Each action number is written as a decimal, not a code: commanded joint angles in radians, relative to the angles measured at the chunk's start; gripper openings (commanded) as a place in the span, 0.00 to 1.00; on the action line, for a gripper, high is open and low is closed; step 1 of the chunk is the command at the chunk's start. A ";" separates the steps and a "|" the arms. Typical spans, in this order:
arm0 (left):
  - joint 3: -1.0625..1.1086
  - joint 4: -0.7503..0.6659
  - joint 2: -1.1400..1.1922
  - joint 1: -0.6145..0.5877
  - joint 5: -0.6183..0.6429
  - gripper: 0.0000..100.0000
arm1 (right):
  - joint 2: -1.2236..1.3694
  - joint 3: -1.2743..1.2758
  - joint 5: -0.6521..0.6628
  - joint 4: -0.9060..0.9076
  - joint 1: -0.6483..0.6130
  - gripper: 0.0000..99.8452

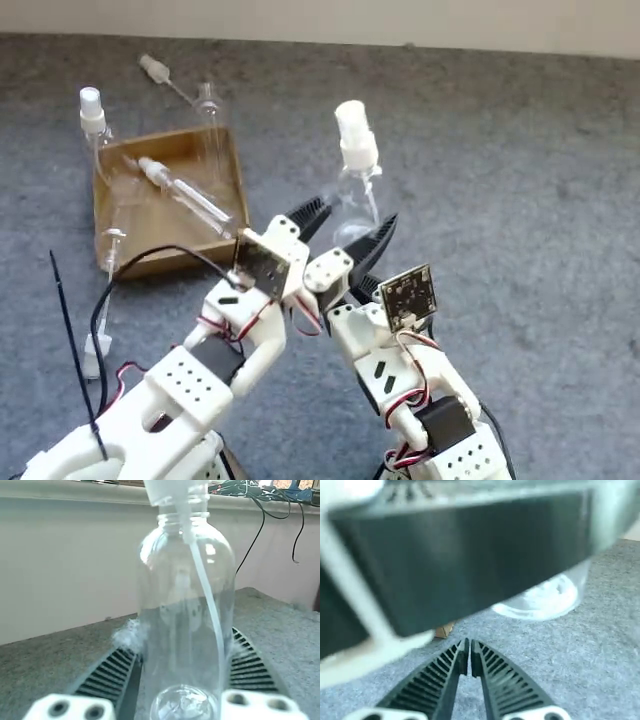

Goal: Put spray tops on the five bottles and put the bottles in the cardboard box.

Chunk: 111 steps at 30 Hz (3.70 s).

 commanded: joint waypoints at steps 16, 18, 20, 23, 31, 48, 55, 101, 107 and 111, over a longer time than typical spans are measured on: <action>0.015 -0.014 0.045 0.058 -0.008 0.08 | -0.015 -0.004 0.011 -0.024 0.117 0.01; 0.030 0.008 0.024 0.059 -0.008 0.08 | -0.015 0.001 0.011 -0.024 0.117 0.01; 0.033 0.066 -0.001 0.059 -0.008 0.08 | -0.015 0.004 0.011 -0.024 0.119 0.01; 0.035 0.144 -0.054 0.062 -0.008 0.08 | -0.015 0.004 0.012 -0.024 0.119 0.01; 0.035 0.404 -0.292 0.068 -0.003 0.08 | -0.015 0.005 0.012 -0.024 0.119 0.01; 0.041 0.729 -0.555 0.067 -0.003 0.08 | -0.015 0.005 0.011 -0.024 0.199 0.01; 0.041 0.736 -0.602 -0.070 -0.008 0.08 | -0.015 0.005 0.008 -0.024 0.196 0.01; -0.182 -0.118 0.479 -0.048 0.002 0.08 | -0.015 0.004 0.014 -0.024 0.033 0.01; -0.180 -0.041 0.479 -0.013 0.002 0.08 | -0.015 0.005 0.014 -0.024 0.036 0.01; -0.174 -0.014 0.479 -0.013 0.000 0.08 | -0.015 0.007 0.014 -0.024 0.036 0.01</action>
